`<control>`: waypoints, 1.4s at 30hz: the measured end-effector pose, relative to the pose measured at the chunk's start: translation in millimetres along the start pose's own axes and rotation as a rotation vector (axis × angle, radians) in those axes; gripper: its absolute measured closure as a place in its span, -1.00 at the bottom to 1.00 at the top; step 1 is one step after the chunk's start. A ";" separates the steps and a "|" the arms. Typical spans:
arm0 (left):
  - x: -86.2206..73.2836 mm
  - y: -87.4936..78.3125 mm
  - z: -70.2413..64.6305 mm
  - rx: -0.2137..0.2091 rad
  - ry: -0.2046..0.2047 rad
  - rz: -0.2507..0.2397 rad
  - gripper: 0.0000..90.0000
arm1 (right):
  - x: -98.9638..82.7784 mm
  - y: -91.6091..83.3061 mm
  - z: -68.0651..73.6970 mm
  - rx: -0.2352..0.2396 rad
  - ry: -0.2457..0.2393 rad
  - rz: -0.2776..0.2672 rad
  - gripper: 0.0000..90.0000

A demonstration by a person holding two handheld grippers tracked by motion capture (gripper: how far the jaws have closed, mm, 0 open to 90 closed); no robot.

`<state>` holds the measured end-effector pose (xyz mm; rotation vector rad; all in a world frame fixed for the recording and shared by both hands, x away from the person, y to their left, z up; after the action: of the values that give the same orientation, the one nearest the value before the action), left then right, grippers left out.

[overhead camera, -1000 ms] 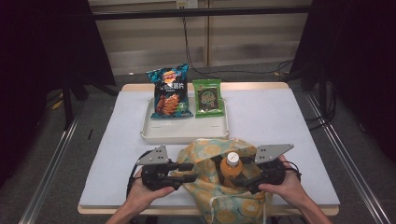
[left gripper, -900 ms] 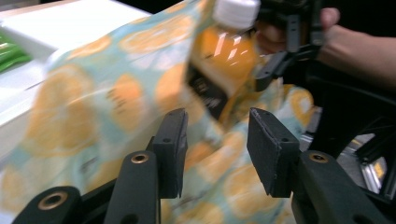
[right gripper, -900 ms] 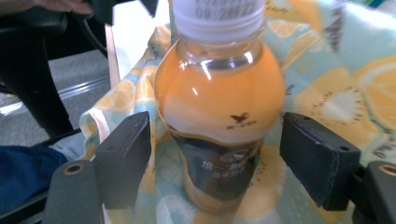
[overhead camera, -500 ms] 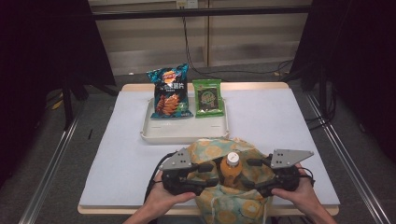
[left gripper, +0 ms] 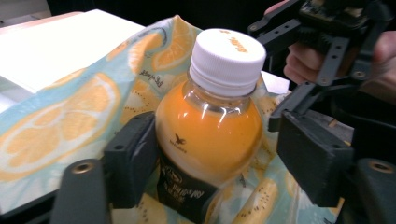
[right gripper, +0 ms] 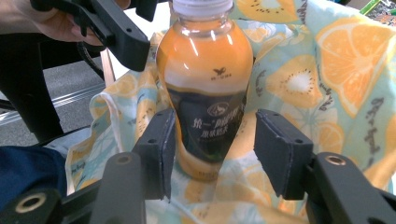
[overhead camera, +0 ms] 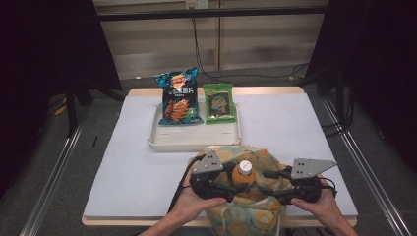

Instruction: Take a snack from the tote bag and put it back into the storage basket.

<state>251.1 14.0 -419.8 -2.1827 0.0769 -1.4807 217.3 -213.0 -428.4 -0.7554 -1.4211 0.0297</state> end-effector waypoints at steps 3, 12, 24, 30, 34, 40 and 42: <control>-0.7 9.7 1.0 0.006 0.002 0.006 -0.50 | -1.7 -0.8 -1.5 -0.007 0.002 -0.001 -0.01; -8.2 32.2 1.0 0.058 -0.002 0.003 -0.55 | -5.5 -1.3 -3.5 -0.005 0.008 0.003 -0.14; -12.7 32.6 4.2 0.055 0.030 0.032 -0.31 | -9.5 1.1 -4.2 0.000 0.010 0.015 -0.17; -10.1 26.1 8.4 -0.023 0.023 0.038 -0.31 | -9.4 1.0 -4.0 0.001 0.015 0.013 -0.19; -3.6 17.1 9.8 -0.095 0.018 0.035 -0.31 | -10.1 2.5 -3.9 0.003 0.014 0.013 -0.24; 4.0 6.7 12.7 -0.170 0.021 0.027 -0.31 | -9.8 3.1 -3.7 0.003 0.018 0.012 -0.30; 8.1 1.0 13.0 -0.198 0.034 0.040 -0.31 | -9.7 3.5 -3.8 0.004 0.021 0.009 -0.35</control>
<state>266.1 15.3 -417.0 -2.2955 0.2883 -1.5446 220.3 -216.4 -438.4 -0.7571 -1.3975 0.0311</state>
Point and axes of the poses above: each handheld gripper's, and its own axes: y roughly forward along the jaws, x roughly out of its top, z roughly to its left, the point moved 3 cm from there along y, roughly forward along the jaws, and after that the axes turned 7 degrees about -y, right-handed, at the moved point
